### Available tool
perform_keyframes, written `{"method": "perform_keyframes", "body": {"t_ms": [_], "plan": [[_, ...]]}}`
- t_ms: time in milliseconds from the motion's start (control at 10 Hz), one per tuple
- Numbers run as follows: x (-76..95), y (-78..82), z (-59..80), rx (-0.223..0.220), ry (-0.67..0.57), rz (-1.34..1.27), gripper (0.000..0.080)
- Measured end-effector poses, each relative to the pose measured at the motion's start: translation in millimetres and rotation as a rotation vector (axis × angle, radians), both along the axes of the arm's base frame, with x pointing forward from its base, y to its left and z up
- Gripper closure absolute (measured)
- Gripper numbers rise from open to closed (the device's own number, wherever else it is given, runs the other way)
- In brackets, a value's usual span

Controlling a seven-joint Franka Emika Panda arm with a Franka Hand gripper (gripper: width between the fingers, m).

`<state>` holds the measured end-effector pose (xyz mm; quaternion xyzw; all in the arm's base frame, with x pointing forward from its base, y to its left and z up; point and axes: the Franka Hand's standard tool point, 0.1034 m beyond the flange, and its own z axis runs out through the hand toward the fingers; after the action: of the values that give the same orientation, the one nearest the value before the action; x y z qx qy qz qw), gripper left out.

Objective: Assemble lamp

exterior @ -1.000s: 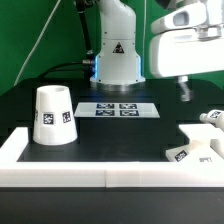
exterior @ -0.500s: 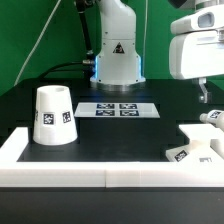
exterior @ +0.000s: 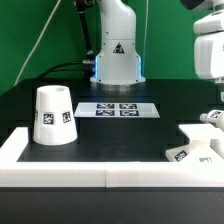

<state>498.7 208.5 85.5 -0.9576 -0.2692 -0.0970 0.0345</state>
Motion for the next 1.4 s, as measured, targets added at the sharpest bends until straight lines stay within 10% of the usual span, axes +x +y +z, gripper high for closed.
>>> {"method": "perform_keyframes", "body": {"t_ms": [300,1400], "plan": [[1.1,-0.5,0.4,-0.007,0.017,0.0,0.01],[-11.0,-4.3,-21.1,-0.263,0.681,0.001,0.01]]}}
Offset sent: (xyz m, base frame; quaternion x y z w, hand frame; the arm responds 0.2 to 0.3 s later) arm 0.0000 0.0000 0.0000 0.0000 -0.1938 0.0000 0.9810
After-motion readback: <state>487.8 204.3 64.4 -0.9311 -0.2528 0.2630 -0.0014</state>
